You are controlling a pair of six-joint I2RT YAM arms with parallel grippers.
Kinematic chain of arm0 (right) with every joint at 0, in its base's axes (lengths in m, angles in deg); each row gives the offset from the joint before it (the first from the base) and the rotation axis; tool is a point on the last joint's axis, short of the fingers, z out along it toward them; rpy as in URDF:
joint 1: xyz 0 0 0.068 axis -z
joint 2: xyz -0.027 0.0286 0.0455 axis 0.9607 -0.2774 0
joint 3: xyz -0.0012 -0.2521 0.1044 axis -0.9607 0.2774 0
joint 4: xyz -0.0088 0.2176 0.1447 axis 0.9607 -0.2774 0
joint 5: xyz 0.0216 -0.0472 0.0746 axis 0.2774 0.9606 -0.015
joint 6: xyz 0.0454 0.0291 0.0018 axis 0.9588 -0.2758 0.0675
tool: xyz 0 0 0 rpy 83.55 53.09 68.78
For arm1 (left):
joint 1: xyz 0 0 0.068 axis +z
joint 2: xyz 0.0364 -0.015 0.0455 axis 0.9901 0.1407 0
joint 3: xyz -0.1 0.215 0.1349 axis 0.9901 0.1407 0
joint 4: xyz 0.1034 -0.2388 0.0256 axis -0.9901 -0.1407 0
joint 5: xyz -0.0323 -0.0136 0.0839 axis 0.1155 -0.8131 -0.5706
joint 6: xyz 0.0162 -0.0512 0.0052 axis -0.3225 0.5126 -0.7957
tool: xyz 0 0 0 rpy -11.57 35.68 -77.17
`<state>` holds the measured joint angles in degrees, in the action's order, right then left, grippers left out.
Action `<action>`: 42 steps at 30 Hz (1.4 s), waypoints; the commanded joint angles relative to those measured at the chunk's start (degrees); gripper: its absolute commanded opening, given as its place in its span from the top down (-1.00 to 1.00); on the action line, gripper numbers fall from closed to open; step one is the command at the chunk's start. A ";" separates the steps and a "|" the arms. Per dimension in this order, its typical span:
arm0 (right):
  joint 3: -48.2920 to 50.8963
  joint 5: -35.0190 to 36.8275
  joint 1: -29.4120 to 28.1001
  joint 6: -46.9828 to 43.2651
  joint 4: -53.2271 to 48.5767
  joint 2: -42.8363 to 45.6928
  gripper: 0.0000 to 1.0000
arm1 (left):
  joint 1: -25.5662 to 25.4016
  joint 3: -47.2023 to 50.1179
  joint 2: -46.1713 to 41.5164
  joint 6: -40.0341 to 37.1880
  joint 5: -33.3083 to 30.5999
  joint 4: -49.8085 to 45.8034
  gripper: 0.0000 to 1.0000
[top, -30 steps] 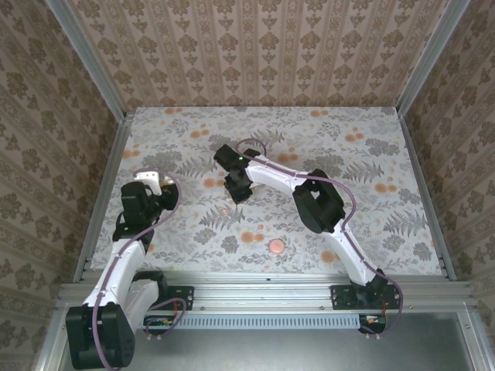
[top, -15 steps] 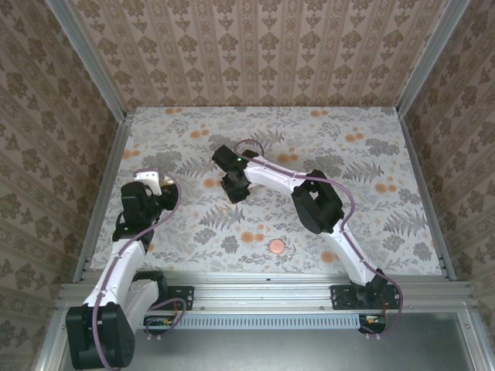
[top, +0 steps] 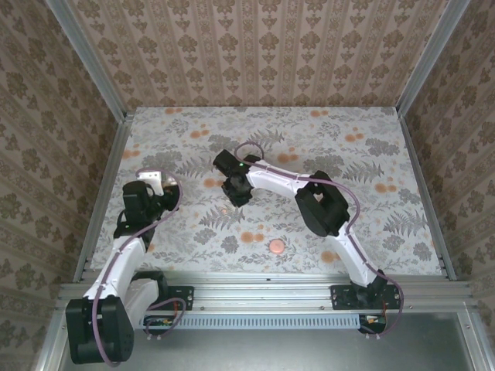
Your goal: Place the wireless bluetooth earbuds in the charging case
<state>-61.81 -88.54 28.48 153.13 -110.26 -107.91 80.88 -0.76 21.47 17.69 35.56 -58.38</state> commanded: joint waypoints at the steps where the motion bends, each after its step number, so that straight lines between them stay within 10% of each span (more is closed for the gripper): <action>1: 5.24 4.76 0.11 -4.74 1.89 8.08 0.63 | -0.57 -1.76 1.26 -0.36 3.96 3.06 0.78; 21: 46.33 17.39 4.19 -47.29 38.69 42.99 0.62 | -21.47 -10.90 16.48 -16.67 20.94 1.20 0.77; 42: 59.65 6.29 3.83 -79.38 52.64 59.74 0.62 | -22.78 -19.91 26.65 -28.20 38.60 -2.33 0.76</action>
<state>-3.04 -78.62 32.86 79.67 -61.04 -49.42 58.91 -18.81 47.98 -7.97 70.49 -60.24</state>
